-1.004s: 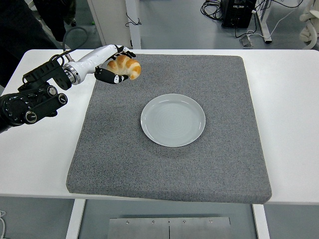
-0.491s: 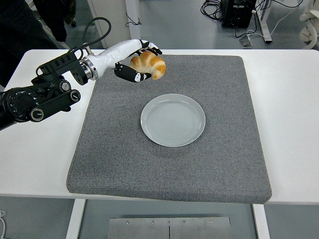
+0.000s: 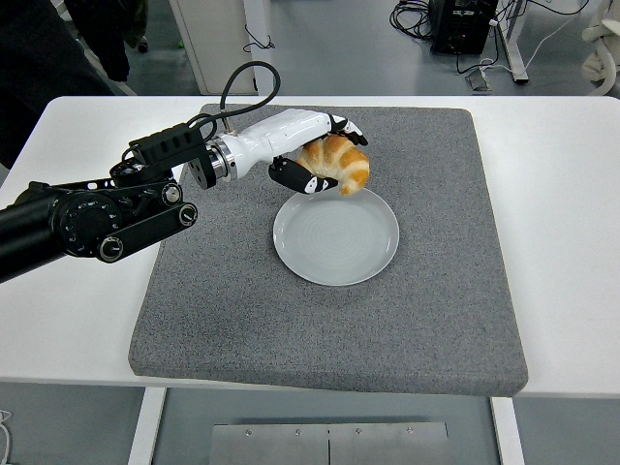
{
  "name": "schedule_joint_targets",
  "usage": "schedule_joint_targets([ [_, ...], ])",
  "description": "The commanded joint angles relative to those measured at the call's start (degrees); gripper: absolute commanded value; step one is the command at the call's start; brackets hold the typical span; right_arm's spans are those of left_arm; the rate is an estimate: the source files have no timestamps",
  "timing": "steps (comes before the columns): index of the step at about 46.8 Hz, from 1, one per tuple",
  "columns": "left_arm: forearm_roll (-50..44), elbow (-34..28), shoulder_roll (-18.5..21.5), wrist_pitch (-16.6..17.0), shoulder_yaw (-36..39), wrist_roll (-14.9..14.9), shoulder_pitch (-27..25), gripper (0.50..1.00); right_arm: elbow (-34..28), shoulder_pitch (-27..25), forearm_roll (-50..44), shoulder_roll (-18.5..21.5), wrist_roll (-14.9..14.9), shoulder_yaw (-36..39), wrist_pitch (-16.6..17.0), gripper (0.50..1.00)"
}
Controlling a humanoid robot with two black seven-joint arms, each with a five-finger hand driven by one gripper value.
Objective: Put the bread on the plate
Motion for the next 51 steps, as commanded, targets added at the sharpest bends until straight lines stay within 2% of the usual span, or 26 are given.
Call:
schedule_joint_targets([
  [1, 1.7, 0.0, -0.8, 0.0, 0.0, 0.0, 0.5, 0.699, 0.0, 0.0, 0.0, 0.0, 0.0, 0.0, 0.0, 1.0],
  [12, 3.4, 0.1, -2.2, 0.1, 0.2, 0.0, 2.4, 0.708, 0.0, 0.0, 0.0, 0.0, 0.0, 0.0, -0.1, 1.0],
  [51, 3.8, 0.9, -2.1, 0.8, 0.9, 0.0, 6.9, 0.749, 0.0, 0.0, 0.0, 0.0, 0.0, 0.0, 0.0, 1.0],
])
